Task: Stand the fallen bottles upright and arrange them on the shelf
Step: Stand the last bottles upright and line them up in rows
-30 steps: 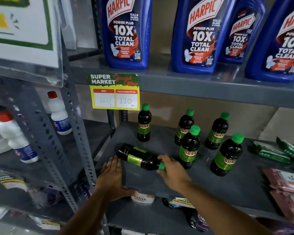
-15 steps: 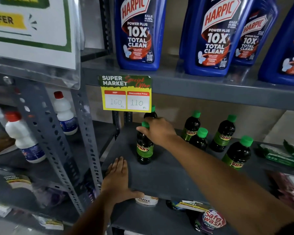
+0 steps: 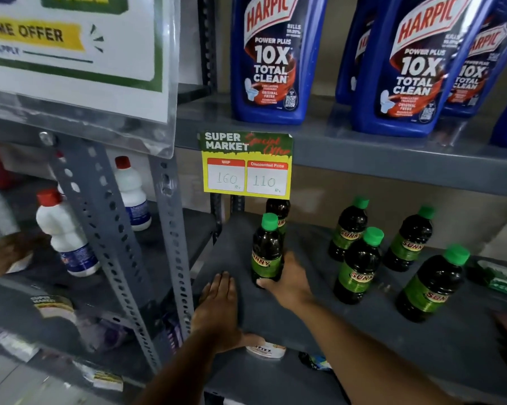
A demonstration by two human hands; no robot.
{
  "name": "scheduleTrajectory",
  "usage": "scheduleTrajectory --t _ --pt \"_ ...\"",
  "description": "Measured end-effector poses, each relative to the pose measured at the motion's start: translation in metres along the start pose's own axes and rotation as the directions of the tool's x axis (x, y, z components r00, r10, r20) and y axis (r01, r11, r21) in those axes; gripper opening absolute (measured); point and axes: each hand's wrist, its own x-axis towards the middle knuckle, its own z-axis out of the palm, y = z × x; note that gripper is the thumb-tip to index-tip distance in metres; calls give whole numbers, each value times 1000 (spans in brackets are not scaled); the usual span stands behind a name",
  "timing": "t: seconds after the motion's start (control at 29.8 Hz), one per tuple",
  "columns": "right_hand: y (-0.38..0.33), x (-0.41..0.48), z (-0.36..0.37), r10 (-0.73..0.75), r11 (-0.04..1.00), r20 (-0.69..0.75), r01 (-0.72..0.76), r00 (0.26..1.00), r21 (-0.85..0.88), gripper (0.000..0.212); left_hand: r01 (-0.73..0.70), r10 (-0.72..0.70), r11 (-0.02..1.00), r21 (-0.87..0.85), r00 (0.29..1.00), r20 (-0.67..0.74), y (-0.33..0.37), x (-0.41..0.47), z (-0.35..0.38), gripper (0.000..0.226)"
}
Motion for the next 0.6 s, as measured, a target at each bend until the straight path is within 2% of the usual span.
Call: scheduleTrajectory --t 0.13,0.3,0.6 --pt "1 -2 4 -25 1000 -12 25 1000 -12 65 -3 3 1000 -2 1000 -10 -1 0 1 137" --pt "8 -5 2 -39 999 35 39 999 -14 67 -1 1 1000 -18 1000 3 -1 1 4 145" --pt "8 -24 -6 -115 990 98 122 989 -66 64 -66 65 996 -61 998 -14 -11 4 5 137"
